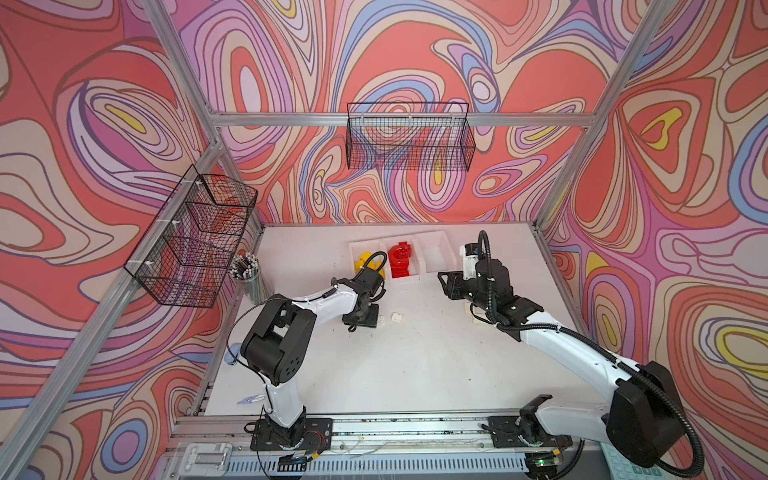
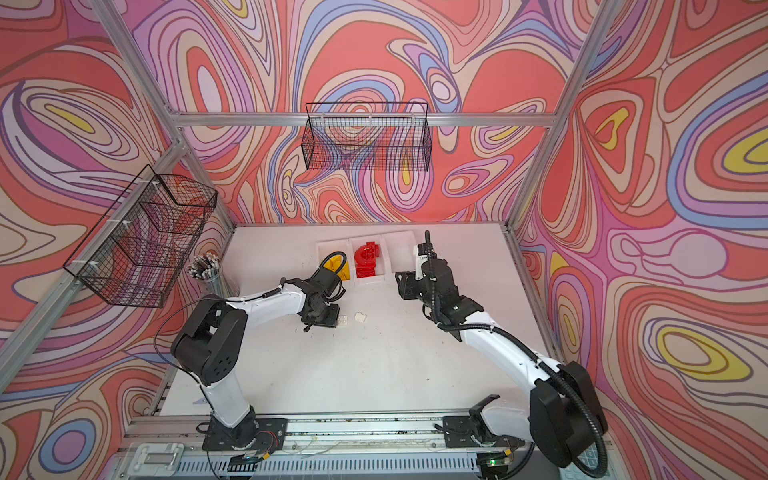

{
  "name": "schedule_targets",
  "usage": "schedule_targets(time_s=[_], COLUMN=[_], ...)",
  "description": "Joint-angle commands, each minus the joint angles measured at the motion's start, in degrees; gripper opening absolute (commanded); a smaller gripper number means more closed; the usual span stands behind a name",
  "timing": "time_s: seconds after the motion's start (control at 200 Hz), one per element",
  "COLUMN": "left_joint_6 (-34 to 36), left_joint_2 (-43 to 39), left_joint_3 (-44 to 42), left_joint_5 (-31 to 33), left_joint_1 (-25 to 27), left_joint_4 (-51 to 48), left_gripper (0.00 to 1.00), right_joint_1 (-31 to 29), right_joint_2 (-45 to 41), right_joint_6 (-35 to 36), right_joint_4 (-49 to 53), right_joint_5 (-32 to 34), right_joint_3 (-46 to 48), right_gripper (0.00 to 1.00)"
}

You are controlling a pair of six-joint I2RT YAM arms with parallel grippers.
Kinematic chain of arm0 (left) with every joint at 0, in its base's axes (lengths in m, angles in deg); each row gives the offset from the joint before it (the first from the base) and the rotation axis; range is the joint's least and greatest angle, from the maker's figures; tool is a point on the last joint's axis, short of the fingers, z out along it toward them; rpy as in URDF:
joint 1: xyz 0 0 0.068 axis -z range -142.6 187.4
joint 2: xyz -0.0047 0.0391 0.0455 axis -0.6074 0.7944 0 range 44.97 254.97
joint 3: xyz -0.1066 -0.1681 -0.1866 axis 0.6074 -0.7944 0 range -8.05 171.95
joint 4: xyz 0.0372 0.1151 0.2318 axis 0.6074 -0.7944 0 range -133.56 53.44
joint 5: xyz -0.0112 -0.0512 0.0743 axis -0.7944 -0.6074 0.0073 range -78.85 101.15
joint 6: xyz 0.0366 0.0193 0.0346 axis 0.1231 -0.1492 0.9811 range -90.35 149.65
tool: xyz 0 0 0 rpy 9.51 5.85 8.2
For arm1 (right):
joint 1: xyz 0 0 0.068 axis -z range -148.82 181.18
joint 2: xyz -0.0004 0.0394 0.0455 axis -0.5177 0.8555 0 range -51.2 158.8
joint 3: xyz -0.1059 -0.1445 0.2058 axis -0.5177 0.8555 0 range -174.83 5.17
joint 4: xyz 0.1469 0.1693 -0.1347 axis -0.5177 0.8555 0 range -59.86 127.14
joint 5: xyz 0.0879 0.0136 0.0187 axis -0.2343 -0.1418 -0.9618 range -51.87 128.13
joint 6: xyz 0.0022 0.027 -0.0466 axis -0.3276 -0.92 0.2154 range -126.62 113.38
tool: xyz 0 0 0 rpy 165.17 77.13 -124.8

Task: Sort the legos into containers by color
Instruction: 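Grasp the white 2x2 brick with the left gripper while the right gripper moves aside, then carry the white brick with the left gripper into the empty compartment and release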

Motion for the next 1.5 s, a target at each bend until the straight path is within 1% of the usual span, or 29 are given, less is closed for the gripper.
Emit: schedule_targets(time_s=[0.0, 0.14, 0.406, 0.481, 0.601, 0.656, 0.731, 0.936, 1.067, 1.177, 1.307, 1.492], left_joint_6=[-0.2, -0.4, -0.1, 0.1, 0.1, 0.1, -0.2, -1.2, -1.1, -0.7, -0.8, -2.0], left_joint_2=[2.5, 3.2, 4.8, 5.3, 5.6, 5.5, 4.7, 0.4, -1.7, -0.7, 3.1, 11.1], left_joint_3=[1.3, 1.5, 2.4, 2.9, 3.2, 3.1, 3.0, 4.4, 9.4, 15.8, 23.6, 33.3], left_joint_5=[0.2, -0.1, 0.3, 0.3, -0.2, -0.5, -1.1, -3.8, -5.2, -6.9, -9.8, -15.7], left_joint_1=[0.2, 0.3, 0.3, 0.2, 0.2, 0.2, 0.2, 0.5, 1.9, 3.1, 3.3, 3.3], left_joint_4=[-0.7, -0.1, 0.2, 0.1, 0.0, -0.1, -0.2, -0.9, -2.0, -2.4, -1.0, 5.4], left_gripper=[0.55, 0.54, 0.46, 0.43, 0.32, 0.29, 0.27, 0.27, 0.27, 0.27, 0.27, 0.27], right_joint_1=[0.0, 0.1, 0.0, 0.0, 0.1, 0.1, 0.0, 0.1, 0.0, 0.0, 0.0, 0.0], right_joint_2=[0.2, 0.6, 0.6, 0.7, 0.5, 0.6, 0.6, 0.3, -0.6, -2.2, -4.8, -9.5], right_joint_6=[-0.3, -0.3, -0.2, -0.1, -0.1, -0.1, -0.1, -0.9, -1.8, -2.1, -1.6, -0.7], right_joint_4=[-1.1, -1.1, -1.0, -0.8, -0.7, -0.6, -0.5, -0.1, 0.4, 1.6, 5.0, 8.9], right_joint_5=[0.1, 0.0, 0.0, 0.1, 0.3, 0.3, 0.1, -1.3, -2.5, -2.6, -1.9, -0.7], right_joint_3=[0.7, 0.8, 0.7, 0.6, 0.5, 0.4, 0.3, 0.0, 0.2, 0.2, -0.6, -0.9], right_gripper=[0.54, 0.53, 0.53, 0.53, 0.53, 0.53, 0.53, 0.53, 0.53, 0.53, 0.53, 0.53])
